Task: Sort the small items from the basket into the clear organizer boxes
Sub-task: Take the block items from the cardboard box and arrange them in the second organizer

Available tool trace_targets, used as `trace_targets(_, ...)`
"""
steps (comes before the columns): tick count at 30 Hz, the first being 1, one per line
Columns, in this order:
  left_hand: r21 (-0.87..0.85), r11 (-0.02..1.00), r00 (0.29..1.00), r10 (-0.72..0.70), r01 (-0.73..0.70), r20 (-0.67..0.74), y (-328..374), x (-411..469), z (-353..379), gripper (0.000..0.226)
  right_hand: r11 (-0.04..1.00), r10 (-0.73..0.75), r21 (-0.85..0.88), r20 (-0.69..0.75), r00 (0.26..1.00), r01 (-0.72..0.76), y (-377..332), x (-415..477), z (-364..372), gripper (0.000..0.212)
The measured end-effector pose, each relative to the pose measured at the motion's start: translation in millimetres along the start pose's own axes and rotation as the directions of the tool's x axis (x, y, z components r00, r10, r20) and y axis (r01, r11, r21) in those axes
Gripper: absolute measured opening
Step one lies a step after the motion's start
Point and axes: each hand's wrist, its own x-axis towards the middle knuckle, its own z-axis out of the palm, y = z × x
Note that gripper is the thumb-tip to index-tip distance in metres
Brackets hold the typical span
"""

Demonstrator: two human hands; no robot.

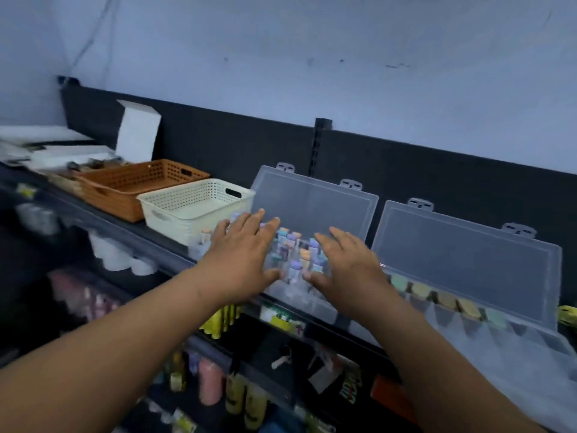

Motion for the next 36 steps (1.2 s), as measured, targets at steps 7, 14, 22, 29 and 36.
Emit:
trace_targets(7, 0.058, 0.991, 0.993, -0.121, 0.121, -0.003, -132, -63, -33, 0.090, 0.986, -0.147, 0.078, 0.004, 0.989, 0.146, -134, 31, 30, 0.073)
trace_targets(14, 0.068, 0.978, 0.980, -0.198, 0.199, -0.027, -234, -99, -51, 0.089, 0.963, -0.250, 0.114, 0.029, 0.968, 0.245, -239, 68, 49, 0.073)
trace_targets(22, 0.068, 0.947, 0.950, -0.313, 0.314, -0.020, -325, -92, -46, 0.091, 0.933, -0.357, 0.081, 0.054, 0.933, 0.352, -307, 138, 70, 0.074)
trace_targets(29, 0.081, 0.913, 0.916, -0.398, 0.400, -0.039, -407, -37, -32, 0.089, 0.906, -0.417, 0.106, 0.058, 0.907, 0.409, -346, 239, 97, 0.074)
trace_targets(36, 0.054, 0.884, 0.885, -0.462, 0.465, -0.052, -482, 31, -20, 0.090, 0.885, -0.458, 0.146, 0.091, 0.884, 0.443, -373, 344, 112, 0.076)
